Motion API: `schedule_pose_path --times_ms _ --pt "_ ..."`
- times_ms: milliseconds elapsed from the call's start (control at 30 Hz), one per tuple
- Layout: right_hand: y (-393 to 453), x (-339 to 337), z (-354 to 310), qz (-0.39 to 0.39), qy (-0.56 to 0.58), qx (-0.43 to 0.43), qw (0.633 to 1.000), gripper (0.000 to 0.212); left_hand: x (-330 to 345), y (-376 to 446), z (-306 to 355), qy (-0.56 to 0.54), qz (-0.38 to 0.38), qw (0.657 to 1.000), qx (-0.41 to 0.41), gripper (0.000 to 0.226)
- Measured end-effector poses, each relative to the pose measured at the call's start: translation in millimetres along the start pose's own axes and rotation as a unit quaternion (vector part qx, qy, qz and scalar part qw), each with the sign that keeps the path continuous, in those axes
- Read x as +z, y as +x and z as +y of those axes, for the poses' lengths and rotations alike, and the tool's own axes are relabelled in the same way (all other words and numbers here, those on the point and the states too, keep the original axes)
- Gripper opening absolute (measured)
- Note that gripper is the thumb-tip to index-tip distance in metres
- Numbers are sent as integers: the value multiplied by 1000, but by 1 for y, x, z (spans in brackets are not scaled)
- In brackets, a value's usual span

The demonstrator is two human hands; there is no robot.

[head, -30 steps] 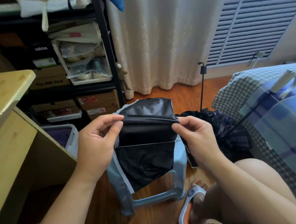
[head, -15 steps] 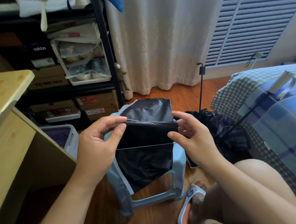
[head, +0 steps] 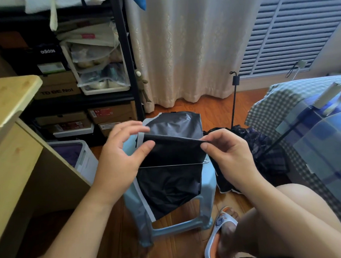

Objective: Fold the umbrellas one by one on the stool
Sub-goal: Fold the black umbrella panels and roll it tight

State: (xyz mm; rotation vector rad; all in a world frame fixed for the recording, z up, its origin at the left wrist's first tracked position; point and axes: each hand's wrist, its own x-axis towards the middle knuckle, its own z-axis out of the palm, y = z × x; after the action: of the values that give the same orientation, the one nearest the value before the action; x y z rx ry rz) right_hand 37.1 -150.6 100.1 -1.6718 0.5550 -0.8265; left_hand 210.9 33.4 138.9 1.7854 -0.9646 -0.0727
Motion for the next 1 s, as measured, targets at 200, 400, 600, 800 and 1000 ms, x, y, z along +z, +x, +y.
schedule_pose_path --times_ms 200,400,600,800,1000 --pt "0 -1 2 65 -29 21 997 18 1 6 -8 -81 18 995 -56 17" --pt "-8 5 -4 14 -31 30 999 20 3 5 -10 -85 12 994 -68 11" --pt "-12 4 -8 62 -39 -17 997 29 3 2 -9 -90 5 994 -66 10" --pt "-6 1 -5 67 -64 -32 995 34 2 2 -12 -56 7 998 -28 8" --pt "-5 -1 -3 45 -75 -29 996 22 3 4 -12 -61 8 998 -9 9"
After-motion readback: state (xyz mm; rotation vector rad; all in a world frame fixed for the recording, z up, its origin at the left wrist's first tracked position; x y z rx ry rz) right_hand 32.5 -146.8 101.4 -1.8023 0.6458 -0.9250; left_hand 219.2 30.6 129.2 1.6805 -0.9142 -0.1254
